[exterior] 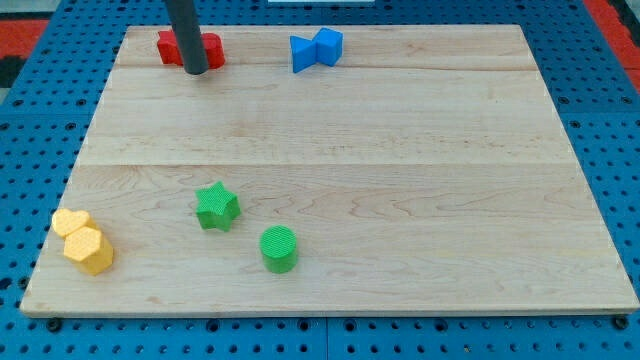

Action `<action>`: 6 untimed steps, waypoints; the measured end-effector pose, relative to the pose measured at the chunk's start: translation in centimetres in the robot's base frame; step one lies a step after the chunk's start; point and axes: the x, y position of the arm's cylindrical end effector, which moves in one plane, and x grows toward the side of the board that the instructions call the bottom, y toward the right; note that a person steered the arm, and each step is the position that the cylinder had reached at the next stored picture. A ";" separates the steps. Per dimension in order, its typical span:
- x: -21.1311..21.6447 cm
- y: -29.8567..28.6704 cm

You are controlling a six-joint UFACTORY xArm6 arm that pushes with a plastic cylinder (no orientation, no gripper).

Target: Push the red circle diagonal to the heart

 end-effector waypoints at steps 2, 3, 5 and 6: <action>-0.5 7.8; -1.6 5.4; -2.5 2.5; -1.6 3.2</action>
